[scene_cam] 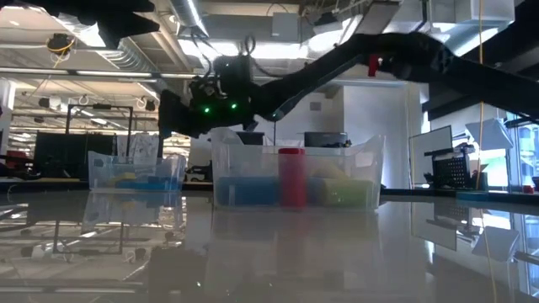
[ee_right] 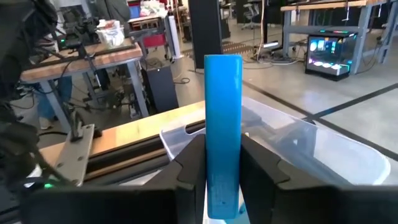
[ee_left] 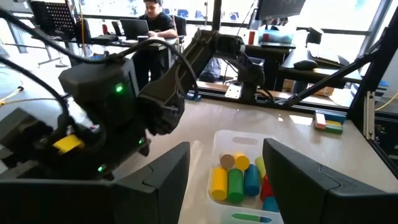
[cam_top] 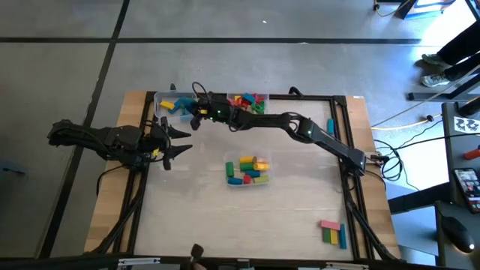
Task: Sort blocks by size
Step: Put the light blue rectangular block into the top left transparent bin, then put the pink rectangular block into the top left transparent bin
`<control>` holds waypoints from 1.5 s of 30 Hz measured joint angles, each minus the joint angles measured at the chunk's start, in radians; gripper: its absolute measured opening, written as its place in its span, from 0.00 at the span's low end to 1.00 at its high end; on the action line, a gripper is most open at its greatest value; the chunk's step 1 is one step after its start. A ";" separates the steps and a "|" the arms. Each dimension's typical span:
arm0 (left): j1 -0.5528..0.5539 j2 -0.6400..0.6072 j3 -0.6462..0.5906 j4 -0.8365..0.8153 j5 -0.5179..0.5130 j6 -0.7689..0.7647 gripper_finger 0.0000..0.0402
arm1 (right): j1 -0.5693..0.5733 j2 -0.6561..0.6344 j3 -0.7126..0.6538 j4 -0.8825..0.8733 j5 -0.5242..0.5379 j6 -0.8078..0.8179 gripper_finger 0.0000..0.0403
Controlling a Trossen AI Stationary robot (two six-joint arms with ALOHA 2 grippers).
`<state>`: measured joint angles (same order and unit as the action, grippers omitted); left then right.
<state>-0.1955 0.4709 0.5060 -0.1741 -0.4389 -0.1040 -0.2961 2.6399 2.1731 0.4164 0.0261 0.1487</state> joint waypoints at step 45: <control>-0.001 -0.004 0.000 -0.003 0.001 -0.019 0.49 | -0.016 -0.244 0.069 -0.560 0.096 -0.238 0.44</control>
<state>-0.1967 0.4671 0.5060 -0.1771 -0.4381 -0.1230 -0.3125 2.3958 2.2425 -0.1438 0.1219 -0.0892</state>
